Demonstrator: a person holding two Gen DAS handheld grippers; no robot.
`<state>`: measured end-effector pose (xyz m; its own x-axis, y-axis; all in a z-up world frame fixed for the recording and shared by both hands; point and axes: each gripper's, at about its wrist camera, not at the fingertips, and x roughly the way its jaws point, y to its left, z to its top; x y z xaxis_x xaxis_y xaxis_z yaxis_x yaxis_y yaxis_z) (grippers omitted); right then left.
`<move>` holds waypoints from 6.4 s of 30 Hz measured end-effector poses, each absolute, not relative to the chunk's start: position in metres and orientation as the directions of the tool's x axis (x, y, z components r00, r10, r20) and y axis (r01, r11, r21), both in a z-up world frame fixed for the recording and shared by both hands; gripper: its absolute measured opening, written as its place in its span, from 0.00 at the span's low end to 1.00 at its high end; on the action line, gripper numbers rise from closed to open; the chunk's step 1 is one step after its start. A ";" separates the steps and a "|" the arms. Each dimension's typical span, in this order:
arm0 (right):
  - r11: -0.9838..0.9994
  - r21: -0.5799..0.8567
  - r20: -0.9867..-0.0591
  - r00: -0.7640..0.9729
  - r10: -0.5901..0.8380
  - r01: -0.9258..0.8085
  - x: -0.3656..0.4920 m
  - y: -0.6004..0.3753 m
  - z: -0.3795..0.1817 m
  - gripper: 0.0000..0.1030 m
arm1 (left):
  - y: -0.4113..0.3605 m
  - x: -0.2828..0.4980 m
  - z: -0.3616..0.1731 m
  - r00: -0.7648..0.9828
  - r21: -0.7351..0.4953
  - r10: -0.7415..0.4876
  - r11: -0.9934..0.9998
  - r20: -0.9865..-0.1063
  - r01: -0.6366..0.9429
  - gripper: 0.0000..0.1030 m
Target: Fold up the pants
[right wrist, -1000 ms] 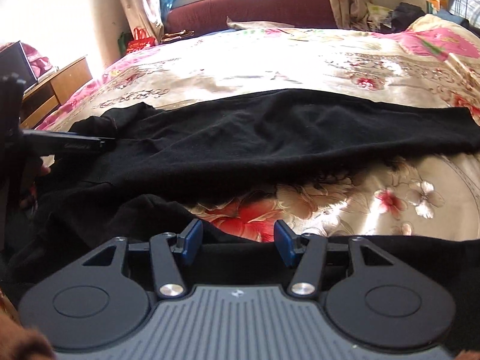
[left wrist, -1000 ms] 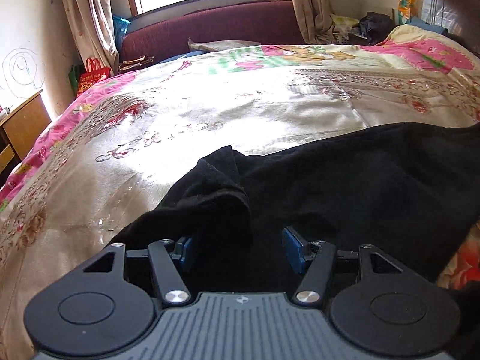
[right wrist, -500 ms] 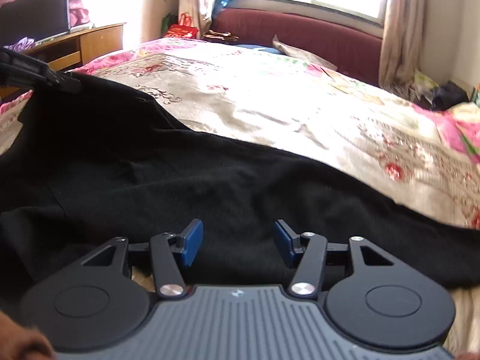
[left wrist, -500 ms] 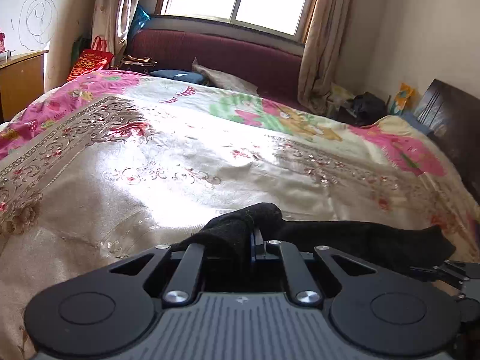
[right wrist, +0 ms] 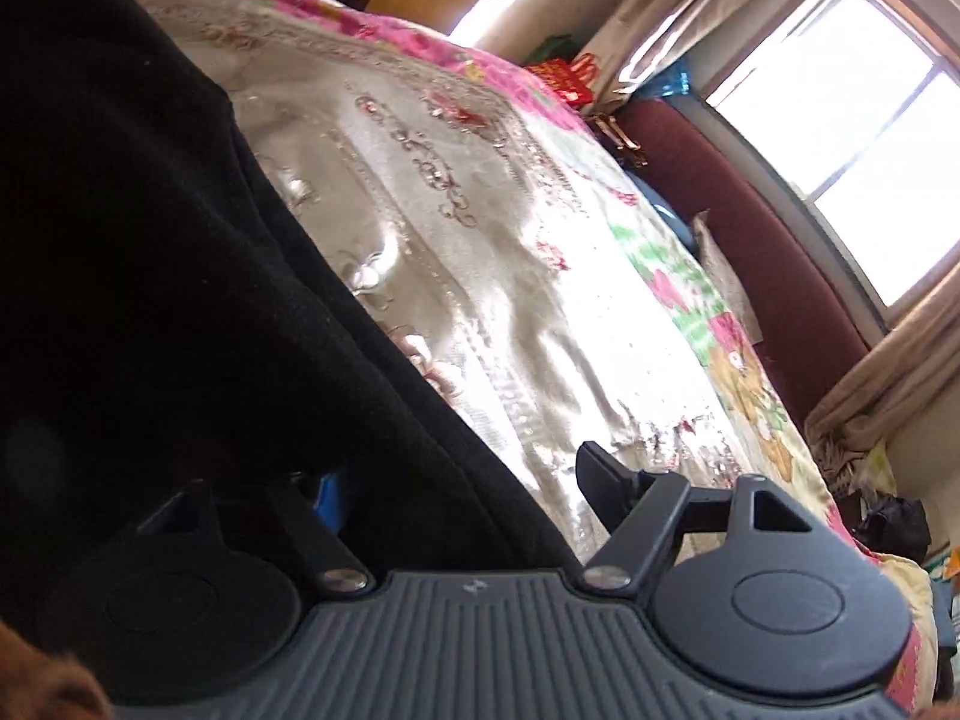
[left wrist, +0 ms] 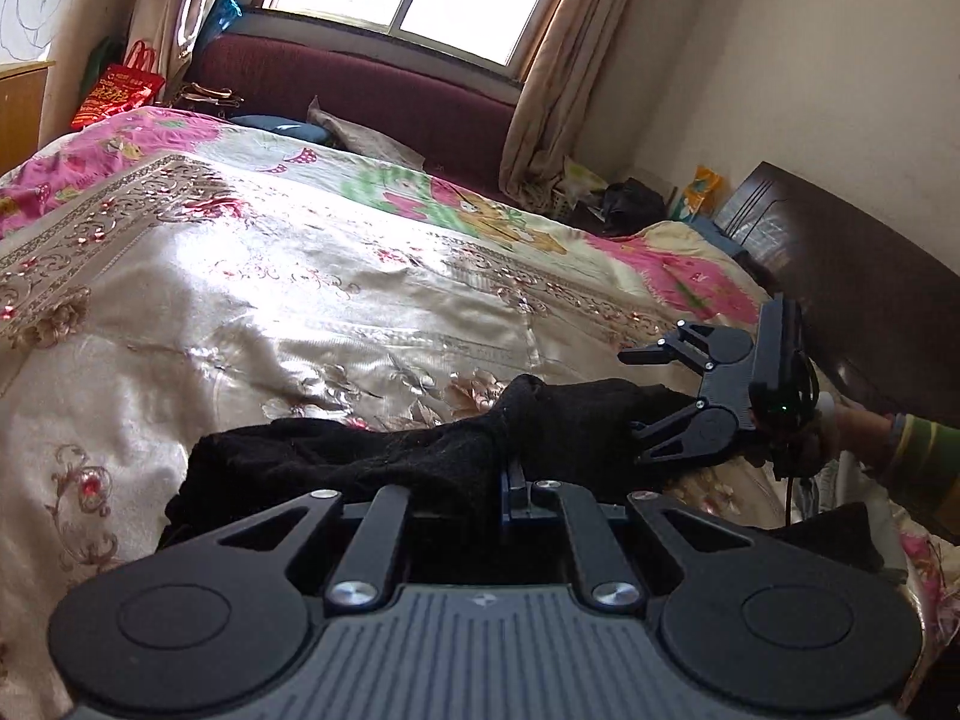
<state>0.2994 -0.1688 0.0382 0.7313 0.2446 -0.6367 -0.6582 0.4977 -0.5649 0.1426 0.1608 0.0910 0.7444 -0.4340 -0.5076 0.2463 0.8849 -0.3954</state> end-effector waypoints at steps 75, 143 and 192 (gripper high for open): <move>0.499 -0.452 -0.637 0.659 0.399 -0.739 0.083 0.079 0.017 0.26 | 0.253 0.064 0.024 0.822 0.034 -0.053 0.996 -0.567 0.087 0.55; 0.667 0.605 -0.635 0.769 0.075 0.435 0.229 -0.445 -0.028 0.23 | -0.075 0.081 0.007 0.564 0.138 -0.414 0.707 -0.714 0.694 0.47; 0.585 0.711 -0.365 0.916 -0.169 0.391 -0.009 -0.536 0.035 0.01 | -0.108 0.052 0.013 0.554 0.220 -0.377 0.644 -0.742 0.733 0.46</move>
<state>-0.0086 -0.5364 0.0346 0.9156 -0.1690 -0.3648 0.3911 0.5849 0.7106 0.0519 -0.1077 0.0133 0.5538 -0.3768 -0.7425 0.7331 0.6435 0.2202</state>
